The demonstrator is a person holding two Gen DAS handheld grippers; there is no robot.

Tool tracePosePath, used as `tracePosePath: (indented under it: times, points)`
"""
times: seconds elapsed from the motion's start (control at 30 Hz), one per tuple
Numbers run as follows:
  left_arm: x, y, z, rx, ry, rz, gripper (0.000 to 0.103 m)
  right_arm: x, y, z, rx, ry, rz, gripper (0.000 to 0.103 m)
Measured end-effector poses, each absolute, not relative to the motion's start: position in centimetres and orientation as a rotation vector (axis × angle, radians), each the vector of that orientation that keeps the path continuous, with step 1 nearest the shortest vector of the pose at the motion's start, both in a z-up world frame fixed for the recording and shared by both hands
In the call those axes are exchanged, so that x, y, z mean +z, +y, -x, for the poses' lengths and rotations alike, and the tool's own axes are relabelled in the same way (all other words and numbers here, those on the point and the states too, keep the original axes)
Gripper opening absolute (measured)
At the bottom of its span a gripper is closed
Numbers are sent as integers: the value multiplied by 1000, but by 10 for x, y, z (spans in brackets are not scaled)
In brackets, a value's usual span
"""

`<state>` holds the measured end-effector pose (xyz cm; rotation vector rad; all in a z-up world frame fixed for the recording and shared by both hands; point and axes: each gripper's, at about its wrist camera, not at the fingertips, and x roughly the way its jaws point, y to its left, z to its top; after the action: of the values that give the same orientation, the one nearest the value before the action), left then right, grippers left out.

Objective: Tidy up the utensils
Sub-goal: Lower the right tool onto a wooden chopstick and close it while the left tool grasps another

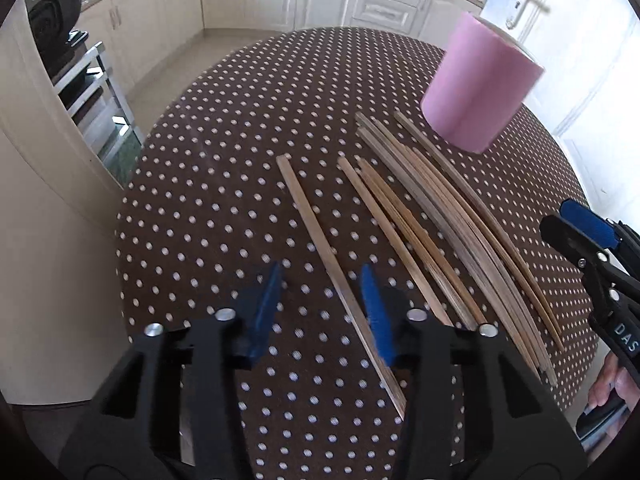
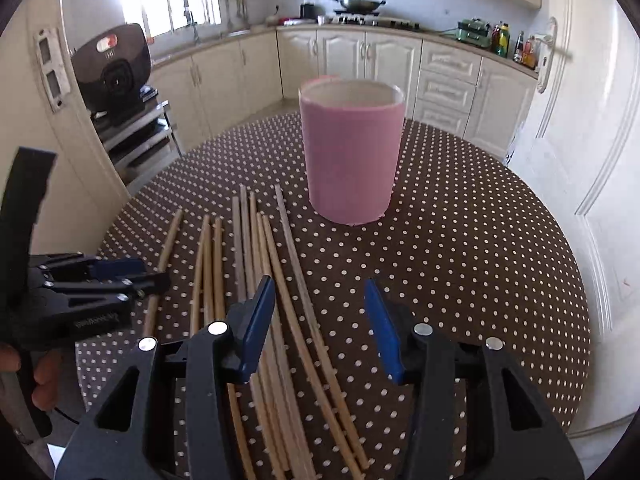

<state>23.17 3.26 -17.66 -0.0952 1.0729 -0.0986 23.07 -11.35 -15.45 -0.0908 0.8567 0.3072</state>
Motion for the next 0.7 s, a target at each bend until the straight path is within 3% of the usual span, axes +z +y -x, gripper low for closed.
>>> tracePosePath:
  times: [0.27,0.57,0.7]
  points:
    - [-176,27,-238,-98,1072,90,14,-171,-105,-259,379,950,130,33]
    - [-177,32,-245,-116,1069,102,13,-183,-81,-296,451,1030,170,20]
    - [-179,39,-252,-133,1063,129,11,-187,-72,-308,456,1071,201,6]
